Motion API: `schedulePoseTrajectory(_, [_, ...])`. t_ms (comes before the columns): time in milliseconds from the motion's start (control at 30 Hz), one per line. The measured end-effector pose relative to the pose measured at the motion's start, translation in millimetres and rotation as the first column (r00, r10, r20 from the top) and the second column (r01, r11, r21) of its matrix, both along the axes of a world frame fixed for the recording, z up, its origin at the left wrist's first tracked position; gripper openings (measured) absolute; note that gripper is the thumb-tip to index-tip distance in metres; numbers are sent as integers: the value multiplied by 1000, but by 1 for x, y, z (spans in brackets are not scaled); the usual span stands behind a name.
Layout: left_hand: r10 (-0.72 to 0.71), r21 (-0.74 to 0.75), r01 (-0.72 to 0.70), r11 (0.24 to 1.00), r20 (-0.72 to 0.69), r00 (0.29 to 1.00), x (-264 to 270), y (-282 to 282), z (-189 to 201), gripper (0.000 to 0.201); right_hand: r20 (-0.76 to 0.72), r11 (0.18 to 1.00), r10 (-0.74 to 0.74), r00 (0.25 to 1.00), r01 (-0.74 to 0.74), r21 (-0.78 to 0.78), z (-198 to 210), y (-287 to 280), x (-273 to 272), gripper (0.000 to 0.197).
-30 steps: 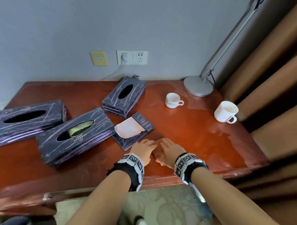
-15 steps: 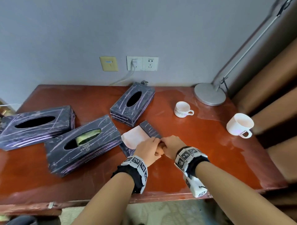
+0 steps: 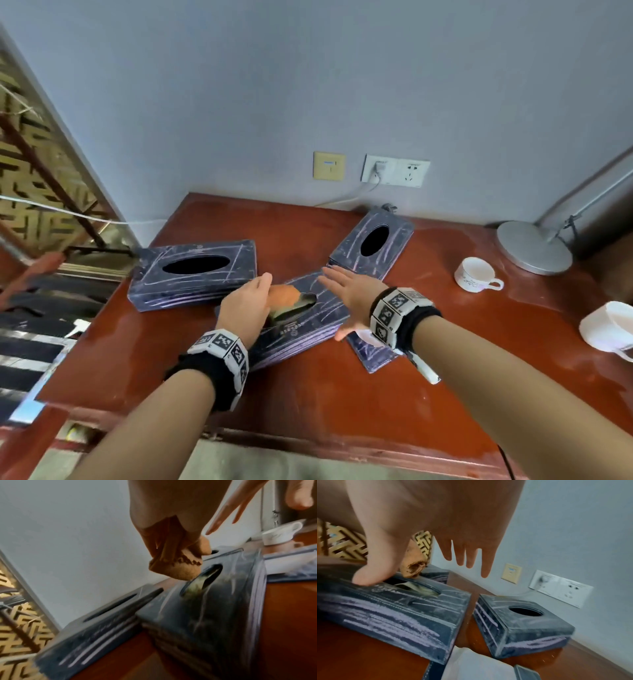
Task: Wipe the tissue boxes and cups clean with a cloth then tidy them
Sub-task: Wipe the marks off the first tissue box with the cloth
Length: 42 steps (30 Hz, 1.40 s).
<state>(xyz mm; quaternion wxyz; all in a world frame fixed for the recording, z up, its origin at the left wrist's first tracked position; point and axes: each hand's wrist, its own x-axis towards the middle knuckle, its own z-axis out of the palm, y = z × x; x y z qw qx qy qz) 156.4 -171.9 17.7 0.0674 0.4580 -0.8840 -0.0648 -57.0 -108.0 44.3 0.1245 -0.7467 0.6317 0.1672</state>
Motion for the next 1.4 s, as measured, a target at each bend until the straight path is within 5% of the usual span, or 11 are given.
schedulePoseTrajectory(333, [-253, -43, 261, 964, 146, 956, 48, -8, -69, 77, -223, 985, 102, 970, -67, 160, -46, -56, 67, 143])
schedulePoseTrajectory(500, [-320, -69, 324, 944, 57, 946, 64, -6, -78, 81, -235, 978, 152, 960, -112, 174, -52, -65, 69, 121])
schedulePoseTrajectory(633, [-291, -74, 293, 953, 30, 956, 69, -15, -70, 87, -246, 976, 183, 952, -145, 163, -57, -67, 69, 140])
schedulePoseTrajectory(933, [-2, -95, 10, 995, 85, 996, 88, -26, -60, 84, -77, 994, 12, 997, -4, 109, -58, -29, 101, 137])
schedulePoseTrajectory(1133, [-88, -98, 103, 990, 146, 985, 99, -16, -71, 75, -21, 997, -75, 997, 75, 35, -68, 4, 127, 135])
schedulePoseTrajectory(1267, [-133, -57, 135, 989, 39, 990, 99, -19, -69, 68, 85, 992, -117, 989, 114, 46, -70, 14, 117, 136])
schedulePoseTrajectory(1400, [-318, -1, 318, 948, 19, 948, 117, -8, -77, 49, 57, 992, -110, 992, 106, 74, -75, 25, 90, 134])
